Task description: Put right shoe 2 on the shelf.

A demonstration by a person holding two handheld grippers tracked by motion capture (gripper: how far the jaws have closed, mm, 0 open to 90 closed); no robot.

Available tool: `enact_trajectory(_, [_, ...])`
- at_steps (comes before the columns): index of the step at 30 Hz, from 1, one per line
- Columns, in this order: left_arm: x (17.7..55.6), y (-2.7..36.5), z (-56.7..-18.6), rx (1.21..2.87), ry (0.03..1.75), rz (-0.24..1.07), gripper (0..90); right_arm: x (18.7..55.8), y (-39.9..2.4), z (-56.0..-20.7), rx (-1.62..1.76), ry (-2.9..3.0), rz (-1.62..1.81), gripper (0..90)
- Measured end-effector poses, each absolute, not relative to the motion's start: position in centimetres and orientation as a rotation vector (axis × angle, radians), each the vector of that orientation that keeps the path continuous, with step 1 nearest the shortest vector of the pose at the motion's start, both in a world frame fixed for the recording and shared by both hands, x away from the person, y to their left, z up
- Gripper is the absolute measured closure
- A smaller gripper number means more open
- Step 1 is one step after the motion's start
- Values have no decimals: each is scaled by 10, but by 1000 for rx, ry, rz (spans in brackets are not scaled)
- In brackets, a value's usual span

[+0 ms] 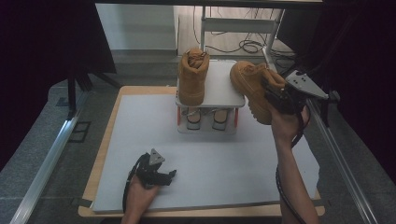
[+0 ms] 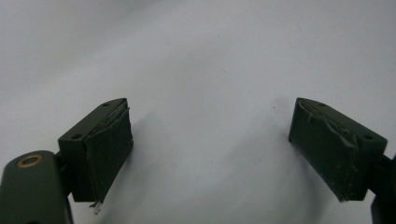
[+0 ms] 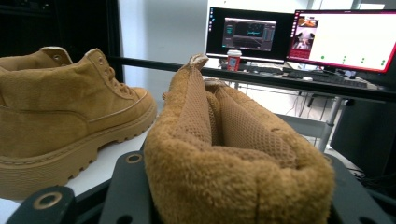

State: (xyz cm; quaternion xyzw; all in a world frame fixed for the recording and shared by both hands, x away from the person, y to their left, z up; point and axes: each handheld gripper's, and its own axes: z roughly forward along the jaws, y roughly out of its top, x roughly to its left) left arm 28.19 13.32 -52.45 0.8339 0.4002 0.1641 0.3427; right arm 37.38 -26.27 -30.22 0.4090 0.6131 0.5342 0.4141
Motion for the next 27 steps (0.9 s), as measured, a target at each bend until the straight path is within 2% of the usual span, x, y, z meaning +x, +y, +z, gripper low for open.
enact_trajectory(27, [282, 133, -524, 2167, 1039, 427, 135, 410, -217, -301, 997, 1594, 1336, 549])
